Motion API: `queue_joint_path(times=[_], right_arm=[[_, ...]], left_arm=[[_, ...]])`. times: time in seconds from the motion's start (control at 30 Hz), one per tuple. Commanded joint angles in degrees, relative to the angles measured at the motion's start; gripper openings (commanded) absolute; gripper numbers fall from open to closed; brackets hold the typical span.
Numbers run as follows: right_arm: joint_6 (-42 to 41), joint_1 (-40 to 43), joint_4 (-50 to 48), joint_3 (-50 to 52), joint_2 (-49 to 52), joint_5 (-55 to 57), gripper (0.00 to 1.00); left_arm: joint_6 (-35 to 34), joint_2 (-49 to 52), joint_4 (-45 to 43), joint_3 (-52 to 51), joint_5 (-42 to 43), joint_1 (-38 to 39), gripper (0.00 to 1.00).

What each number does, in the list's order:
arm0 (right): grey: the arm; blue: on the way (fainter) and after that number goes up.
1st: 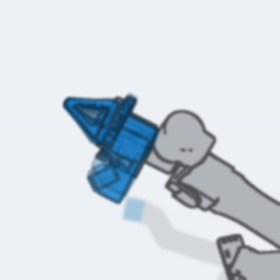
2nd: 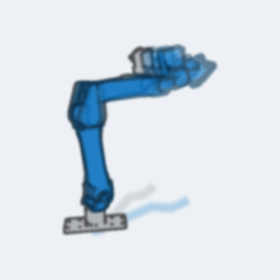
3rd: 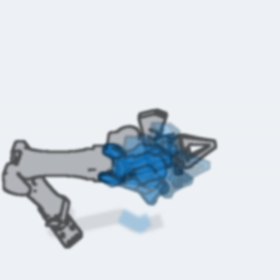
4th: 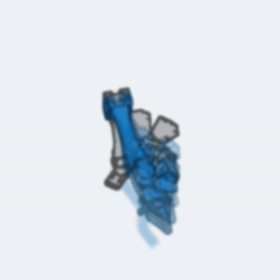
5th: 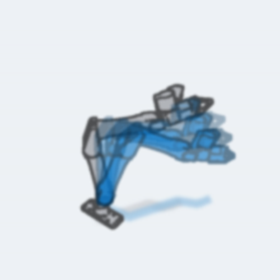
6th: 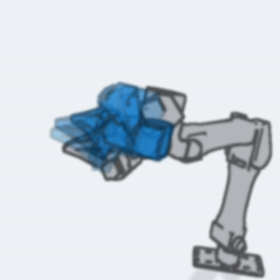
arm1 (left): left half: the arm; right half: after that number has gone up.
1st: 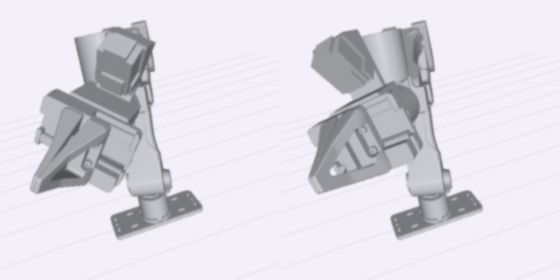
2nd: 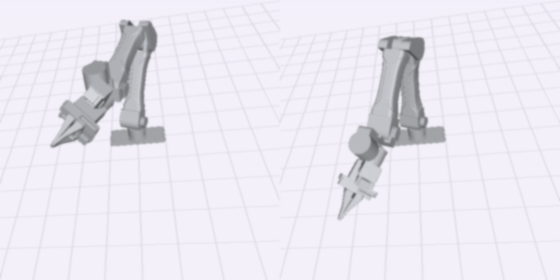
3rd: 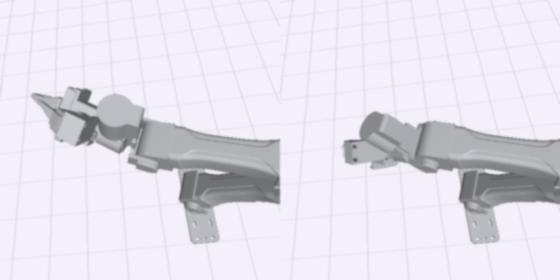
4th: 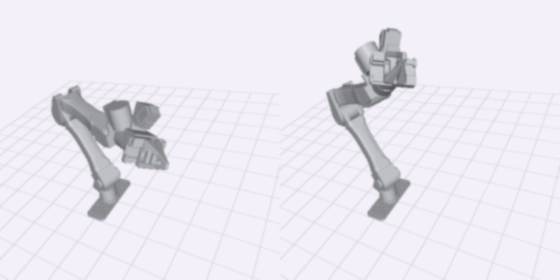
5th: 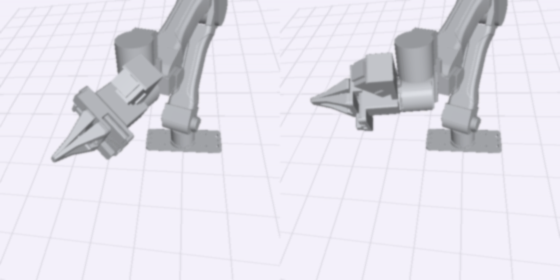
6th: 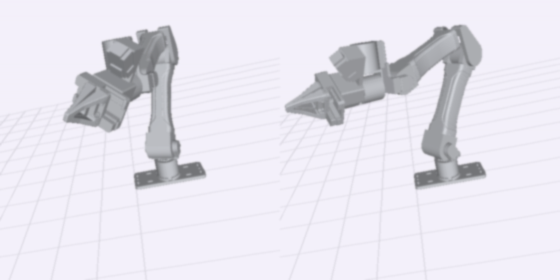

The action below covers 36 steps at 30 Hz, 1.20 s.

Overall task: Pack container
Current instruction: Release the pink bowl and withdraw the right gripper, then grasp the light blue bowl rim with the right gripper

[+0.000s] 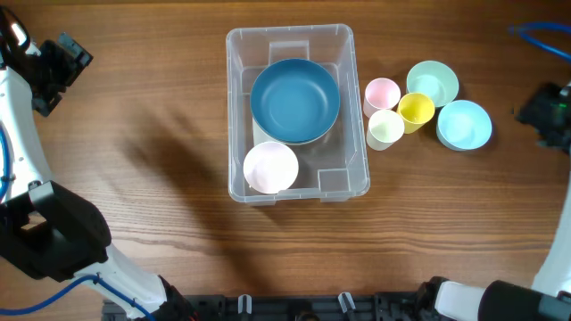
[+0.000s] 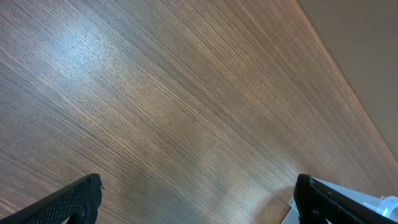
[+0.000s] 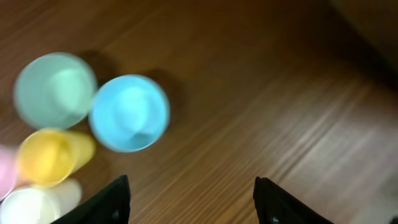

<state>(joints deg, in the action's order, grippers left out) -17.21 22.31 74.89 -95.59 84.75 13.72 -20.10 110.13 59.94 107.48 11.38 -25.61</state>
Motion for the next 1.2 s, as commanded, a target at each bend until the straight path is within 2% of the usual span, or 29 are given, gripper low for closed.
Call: queue_joint_path(times=[0.0, 0.17, 0.23, 0.6, 0.73, 1.17], right_arm=[[2.4, 5.3, -2.4, 1.6, 2.2, -2.8, 0.65], [6.0, 9.2, -7.6, 5.6, 5.6, -10.1, 0.64], [10.1, 9.3, -10.8, 8.0, 7.3, -13.7, 0.64], [11.4, 8.7, -22.6, 17.0, 16.1, -18.2, 0.56], [16.1, 8.6, -26.8, 19.7, 19.3, -23.9, 0.54], [17.0, 6.1, -31.3, 20.1, 27.3, -24.3, 0.44]], left_arm=[[-0.5, -1.6, -0.1, 1.2, -0.1, -0.1, 1.0], [-0.5, -1.6, -0.1, 1.2, -0.1, -0.1, 1.0], [-0.5, -1.6, -0.1, 1.2, -0.1, -0.1, 1.0], [-0.5, -1.6, -0.1, 1.2, -0.2, -0.1, 1.0], [-0.5, -1.6, -0.1, 1.2, -0.1, -0.1, 1.0], [-0.5, -1.6, -0.1, 1.2, -0.1, -0.1, 1.0]])
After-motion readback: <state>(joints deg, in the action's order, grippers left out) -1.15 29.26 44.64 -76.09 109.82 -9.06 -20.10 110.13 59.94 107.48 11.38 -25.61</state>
